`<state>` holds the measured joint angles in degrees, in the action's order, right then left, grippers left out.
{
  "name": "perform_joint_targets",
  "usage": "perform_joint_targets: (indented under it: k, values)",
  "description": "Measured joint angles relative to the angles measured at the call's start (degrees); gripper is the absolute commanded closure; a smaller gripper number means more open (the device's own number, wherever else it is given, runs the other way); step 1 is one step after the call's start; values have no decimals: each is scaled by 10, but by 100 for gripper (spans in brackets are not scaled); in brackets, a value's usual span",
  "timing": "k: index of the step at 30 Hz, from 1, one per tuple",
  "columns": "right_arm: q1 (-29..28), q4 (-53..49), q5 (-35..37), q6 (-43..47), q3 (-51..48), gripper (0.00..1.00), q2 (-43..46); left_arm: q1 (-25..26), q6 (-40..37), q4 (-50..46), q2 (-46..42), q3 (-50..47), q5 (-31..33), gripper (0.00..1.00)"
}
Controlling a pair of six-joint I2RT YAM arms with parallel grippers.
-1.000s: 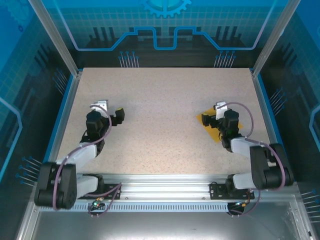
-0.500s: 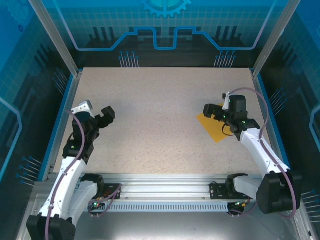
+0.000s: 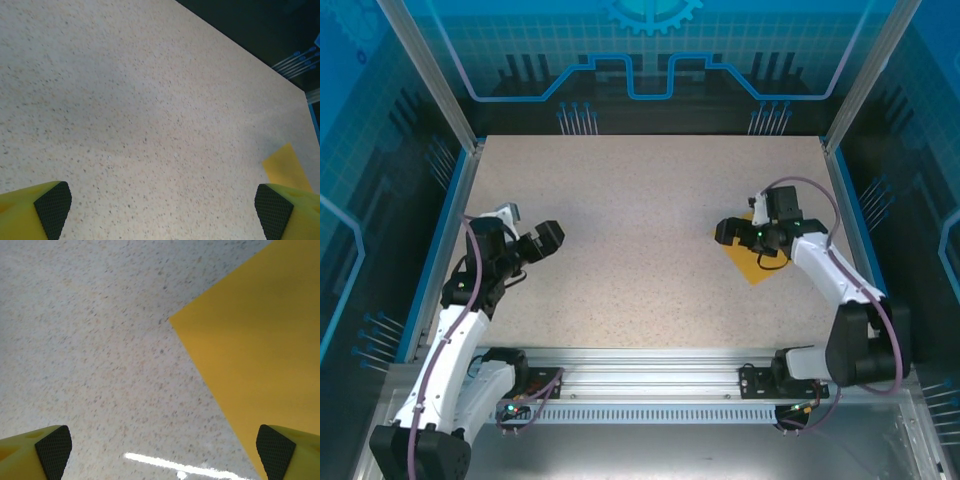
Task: Fold a paper plane with a square sheet of paper (pick it up from the middle)
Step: Rotate the square sheet of paper at the center of the table.
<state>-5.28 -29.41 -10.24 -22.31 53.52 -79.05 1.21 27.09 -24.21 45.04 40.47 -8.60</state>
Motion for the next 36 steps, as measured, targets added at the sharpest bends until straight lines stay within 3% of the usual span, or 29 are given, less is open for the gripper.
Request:
perform_joint_targets:
  k: [6,20,29,36]
  values:
    - [5,-25,67,-33,28,1,-85,0,0,-8,0,0,-53,2]
    - [-7,-11,77,-112,-34,3,-129,0,15,-13,17,0,-103,2]
    - [-153,-19,120,-168,-24,3,-141,0,16,-13,34,-1,-116,2]
    - [-278,-77,182,-223,84,3,-237,0,16,-17,37,-1,-119,1]
